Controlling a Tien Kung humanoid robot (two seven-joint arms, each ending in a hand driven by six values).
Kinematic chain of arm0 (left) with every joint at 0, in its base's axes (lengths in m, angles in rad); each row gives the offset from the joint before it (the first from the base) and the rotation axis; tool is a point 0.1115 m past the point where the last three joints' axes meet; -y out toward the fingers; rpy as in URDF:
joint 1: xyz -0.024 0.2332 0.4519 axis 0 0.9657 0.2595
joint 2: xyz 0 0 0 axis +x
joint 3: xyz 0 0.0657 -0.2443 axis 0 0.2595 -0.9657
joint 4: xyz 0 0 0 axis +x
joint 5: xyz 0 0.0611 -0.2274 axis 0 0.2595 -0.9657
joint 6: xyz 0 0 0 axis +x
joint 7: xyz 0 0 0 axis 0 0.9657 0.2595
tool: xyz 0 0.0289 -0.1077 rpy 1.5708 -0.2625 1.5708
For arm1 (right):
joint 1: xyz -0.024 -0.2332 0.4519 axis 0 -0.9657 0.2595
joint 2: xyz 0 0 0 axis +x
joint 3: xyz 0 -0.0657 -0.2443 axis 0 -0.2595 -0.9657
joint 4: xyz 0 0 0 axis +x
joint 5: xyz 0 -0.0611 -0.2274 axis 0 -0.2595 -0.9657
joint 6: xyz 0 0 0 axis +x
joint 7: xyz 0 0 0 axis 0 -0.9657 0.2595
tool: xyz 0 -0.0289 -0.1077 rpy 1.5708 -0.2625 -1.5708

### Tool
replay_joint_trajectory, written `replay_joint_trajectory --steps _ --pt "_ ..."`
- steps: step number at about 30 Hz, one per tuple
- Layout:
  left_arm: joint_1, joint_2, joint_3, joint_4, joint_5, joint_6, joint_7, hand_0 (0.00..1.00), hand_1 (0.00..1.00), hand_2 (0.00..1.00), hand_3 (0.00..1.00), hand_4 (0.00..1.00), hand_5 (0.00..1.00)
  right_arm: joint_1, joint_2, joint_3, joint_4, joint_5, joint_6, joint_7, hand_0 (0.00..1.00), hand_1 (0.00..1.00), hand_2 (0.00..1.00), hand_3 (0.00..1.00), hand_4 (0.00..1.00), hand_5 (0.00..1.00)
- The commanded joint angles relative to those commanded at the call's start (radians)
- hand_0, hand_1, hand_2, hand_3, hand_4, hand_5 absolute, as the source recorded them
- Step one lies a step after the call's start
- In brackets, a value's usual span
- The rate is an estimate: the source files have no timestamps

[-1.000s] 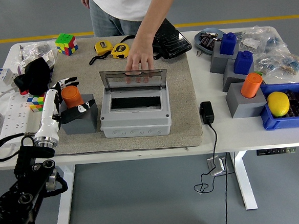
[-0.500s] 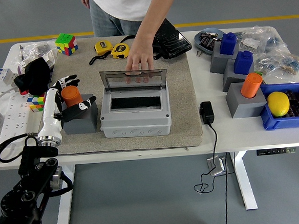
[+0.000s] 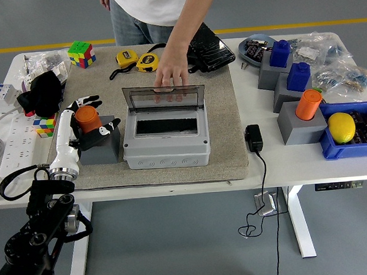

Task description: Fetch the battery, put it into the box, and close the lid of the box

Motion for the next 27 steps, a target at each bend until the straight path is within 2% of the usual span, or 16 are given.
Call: replay_joint_trajectory --steps 4,5,10,11,16,17,27 --pt "-0.006 -0.001 0.004 0.008 -0.002 0.006 -0.002 0.637 0.725 0.608 0.609 0.998 0.071 -0.001 0.001 0.000 0.000 0.000 0.000 0.000 0.845 0.816 0.777 0.805 0.998 0.998" --pt "-0.007 -0.001 0.004 0.007 0.000 0.010 -0.003 0.619 0.698 0.554 0.537 0.998 0.065 -0.001 0.001 0.000 0.000 0.000 0.000 0.000 0.846 0.816 0.777 0.805 0.998 0.998" --pt "-0.008 0.000 0.005 0.004 0.008 0.027 -0.001 0.619 0.698 0.554 0.537 0.998 0.065 -0.001 -0.001 0.003 0.000 -0.002 -0.001 -0.001 0.846 0.816 0.777 0.805 0.998 0.998" --pt "-0.008 0.000 0.005 0.003 0.009 0.030 -0.001 0.572 0.624 0.540 0.533 0.835 0.016 -0.001 -0.001 0.004 0.000 -0.002 -0.001 -0.001 0.845 0.817 0.777 0.805 0.998 0.998" --pt "-0.010 0.001 0.005 0.000 0.012 0.058 -0.003 0.572 0.624 0.540 0.533 0.835 0.016 0.001 0.000 0.004 0.000 0.000 -0.001 0.000 0.845 0.817 0.777 0.805 0.998 0.998" --pt "-0.011 0.001 0.005 -0.001 0.012 0.062 -0.004 0.564 0.600 0.550 0.550 0.721 0.045 0.002 0.000 0.003 0.000 0.001 -0.001 0.000 0.846 0.816 0.778 0.805 0.998 0.998" --pt "-0.012 -0.001 0.007 -0.003 0.007 0.077 -0.007 0.572 0.601 0.556 0.551 0.690 0.045 0.004 0.000 0.006 0.000 0.001 -0.002 0.000 0.847 0.817 0.778 0.804 0.998 0.998"
